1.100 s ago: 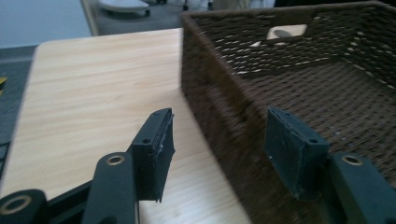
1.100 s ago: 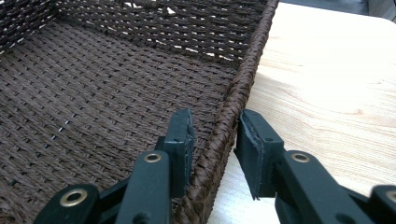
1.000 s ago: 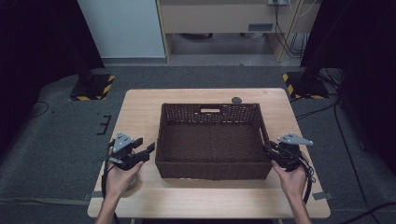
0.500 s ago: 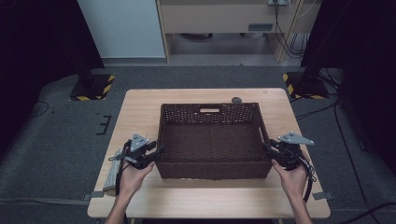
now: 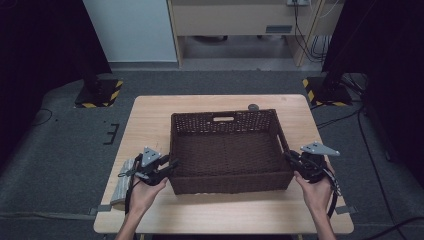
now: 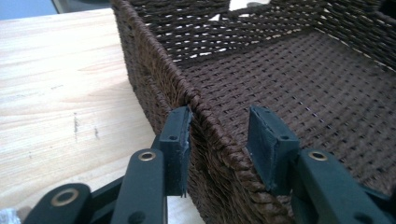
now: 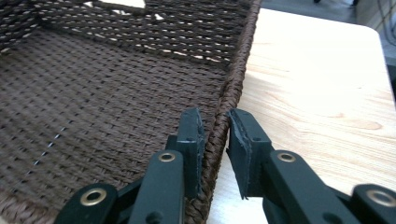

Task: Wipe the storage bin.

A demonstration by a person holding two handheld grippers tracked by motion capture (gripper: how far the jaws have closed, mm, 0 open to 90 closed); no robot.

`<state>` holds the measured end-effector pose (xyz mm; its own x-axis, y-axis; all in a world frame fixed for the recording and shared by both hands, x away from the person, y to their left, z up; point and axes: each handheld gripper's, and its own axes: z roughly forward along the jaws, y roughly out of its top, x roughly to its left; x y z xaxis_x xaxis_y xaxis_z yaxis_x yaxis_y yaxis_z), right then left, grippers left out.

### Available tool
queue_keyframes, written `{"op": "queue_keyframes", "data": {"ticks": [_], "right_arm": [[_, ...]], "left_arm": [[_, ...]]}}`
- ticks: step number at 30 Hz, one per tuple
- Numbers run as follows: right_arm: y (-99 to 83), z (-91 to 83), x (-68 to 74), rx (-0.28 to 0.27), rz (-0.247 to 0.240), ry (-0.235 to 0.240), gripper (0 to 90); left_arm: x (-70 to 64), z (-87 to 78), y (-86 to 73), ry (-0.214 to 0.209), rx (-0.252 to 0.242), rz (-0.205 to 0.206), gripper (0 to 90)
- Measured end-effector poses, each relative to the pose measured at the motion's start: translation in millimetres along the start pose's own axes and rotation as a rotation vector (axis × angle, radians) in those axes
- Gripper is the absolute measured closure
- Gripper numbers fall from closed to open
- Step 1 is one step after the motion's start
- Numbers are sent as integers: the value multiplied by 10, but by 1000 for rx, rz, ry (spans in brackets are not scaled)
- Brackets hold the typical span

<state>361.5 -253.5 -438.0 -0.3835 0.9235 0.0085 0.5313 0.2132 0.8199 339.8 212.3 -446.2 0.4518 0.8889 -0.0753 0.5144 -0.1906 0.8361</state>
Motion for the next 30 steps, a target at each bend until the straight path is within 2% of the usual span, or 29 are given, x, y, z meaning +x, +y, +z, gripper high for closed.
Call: {"op": "queue_keyframes", "data": {"ticks": [3,6,10,13,15,18,23,30], "right_arm": [[16,34,-7,-4,-2,-22,764],[27,55,-12,-7,-3,-32,769],[34,25,-15,-9,-1,-23,752],[19,-38,-14,-26,5,-18,737],[-7,-59,-12,-22,4,-17,749],[-25,-43,-32,-23,12,2,772],[4,-18,-8,-16,4,-25,788],[34,60,-61,-23,3,-51,804]], "left_arm": [[14,-41,51,-18,-32,-18,564],[57,-54,122,13,-57,-3,518],[160,33,177,15,-64,-14,526],[204,147,197,-6,-101,-23,541],[202,223,206,-1,-87,-19,548],[188,309,197,45,-44,32,578],[199,301,153,22,-52,-19,584],[88,196,99,21,-48,-31,572]]}}
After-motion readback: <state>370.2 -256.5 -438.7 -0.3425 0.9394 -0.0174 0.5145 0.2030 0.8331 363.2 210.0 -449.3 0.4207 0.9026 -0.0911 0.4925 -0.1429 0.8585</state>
